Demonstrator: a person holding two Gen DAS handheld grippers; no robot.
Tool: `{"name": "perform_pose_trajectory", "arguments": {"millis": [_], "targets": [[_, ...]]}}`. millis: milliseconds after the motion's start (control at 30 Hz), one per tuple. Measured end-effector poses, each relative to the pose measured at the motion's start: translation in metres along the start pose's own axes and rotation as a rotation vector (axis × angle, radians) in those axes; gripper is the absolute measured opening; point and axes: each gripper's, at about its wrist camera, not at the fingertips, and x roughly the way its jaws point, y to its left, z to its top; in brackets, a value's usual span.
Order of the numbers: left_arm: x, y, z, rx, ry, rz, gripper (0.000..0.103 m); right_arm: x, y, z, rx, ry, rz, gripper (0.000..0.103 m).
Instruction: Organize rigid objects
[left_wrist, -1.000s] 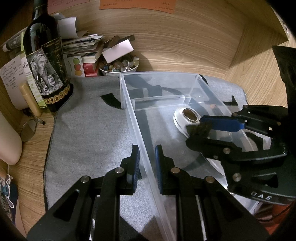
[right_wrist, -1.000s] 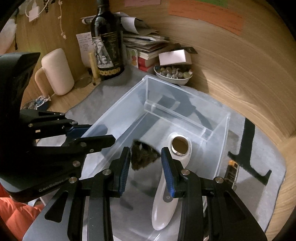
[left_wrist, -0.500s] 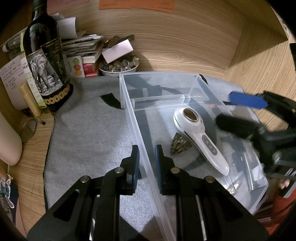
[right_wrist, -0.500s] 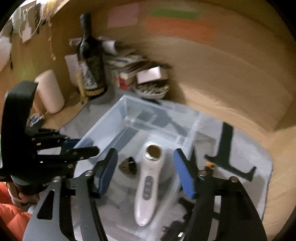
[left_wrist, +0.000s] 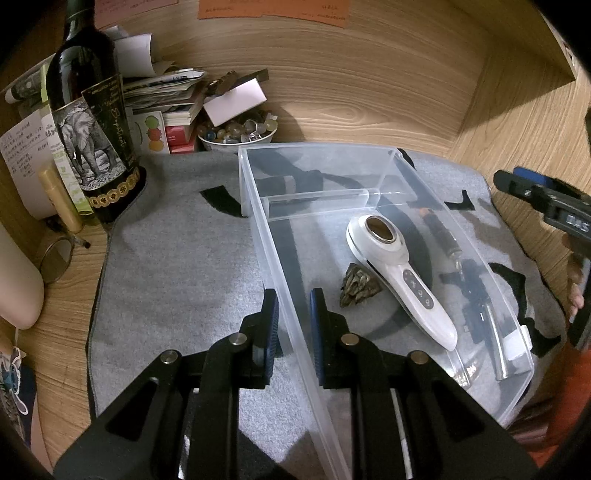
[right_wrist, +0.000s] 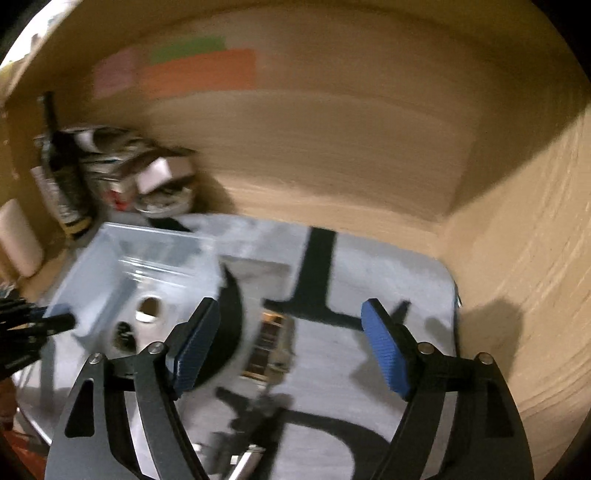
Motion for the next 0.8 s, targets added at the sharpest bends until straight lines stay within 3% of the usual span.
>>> {"name": "perform_pose_trajectory", "arguments": {"millis": [167, 300, 467, 533, 600, 667, 800], "targets": [[0.0, 0.0, 0.001, -0.001, 0.001, 0.0, 0.016, 0.026, -0.013, -0.012, 0.07, 0.079, 0.027, 0.076], [0.0, 0.0, 0.0, 0.003, 0.001, 0.001, 0.016, 0.043, -0.008, -0.022, 0.051, 0.131, 0.04, 0.065], [0.0, 0.001, 0.0, -0.001, -0.001, -0.001, 0.016, 0.073, -0.007, -0.039, 0.015, 0.229, 0.04, 0.061], [0.0, 0.001, 0.0, -0.004, -0.001, -0.003, 0.016, 0.075, -0.012, -0.041, 0.044, 0.23, 0.081, 0.061], [0.0, 0.001, 0.0, -0.004, -0.001, -0.002, 0.016, 0.074, -0.013, -0.04, 0.041, 0.224, 0.06, 0.06], [0.0, 0.001, 0.0, -0.002, -0.001, -0.003, 0.016, 0.076, -0.013, -0.042, 0.028, 0.239, 0.031, 0.049], [0.0, 0.002, 0.0, -0.005, -0.001, -0.005, 0.016, 0.075, -0.019, -0.044, 0.038, 0.244, 0.018, 0.046]]}}
